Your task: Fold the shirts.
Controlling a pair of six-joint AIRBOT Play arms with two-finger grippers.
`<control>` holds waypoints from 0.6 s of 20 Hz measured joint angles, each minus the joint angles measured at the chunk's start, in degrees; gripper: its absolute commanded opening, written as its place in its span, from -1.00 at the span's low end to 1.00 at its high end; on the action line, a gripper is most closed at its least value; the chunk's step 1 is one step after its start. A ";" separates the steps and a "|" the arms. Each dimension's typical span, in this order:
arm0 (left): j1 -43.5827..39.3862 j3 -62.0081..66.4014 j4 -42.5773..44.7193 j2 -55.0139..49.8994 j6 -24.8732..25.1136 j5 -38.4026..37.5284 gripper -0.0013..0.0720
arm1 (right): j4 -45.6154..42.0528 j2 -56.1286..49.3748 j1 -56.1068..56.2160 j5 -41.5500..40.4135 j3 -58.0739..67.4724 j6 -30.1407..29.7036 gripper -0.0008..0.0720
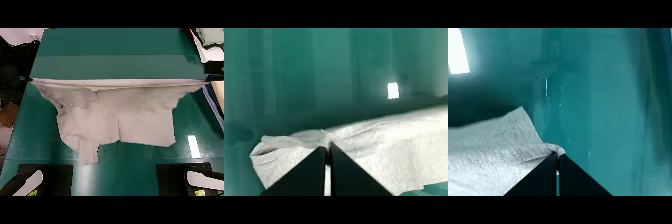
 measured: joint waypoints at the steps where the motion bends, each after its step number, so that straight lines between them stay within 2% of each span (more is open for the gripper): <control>1: 0.00 -0.94 -0.07 -1.46 0.79 1.44 -0.90 | -0.09 -1.42 0.79 -2.23 -0.33 -0.02 -0.95; 7: 0.02 -3.06 -5.60 -9.46 6.36 11.98 -0.90 | -0.20 -7.74 3.43 -16.24 -1.11 0.39 -0.96; 12: 0.02 -3.15 -8.31 -14.21 8.00 18.38 -0.90 | -0.11 -9.88 3.85 -22.05 -1.25 0.96 -0.96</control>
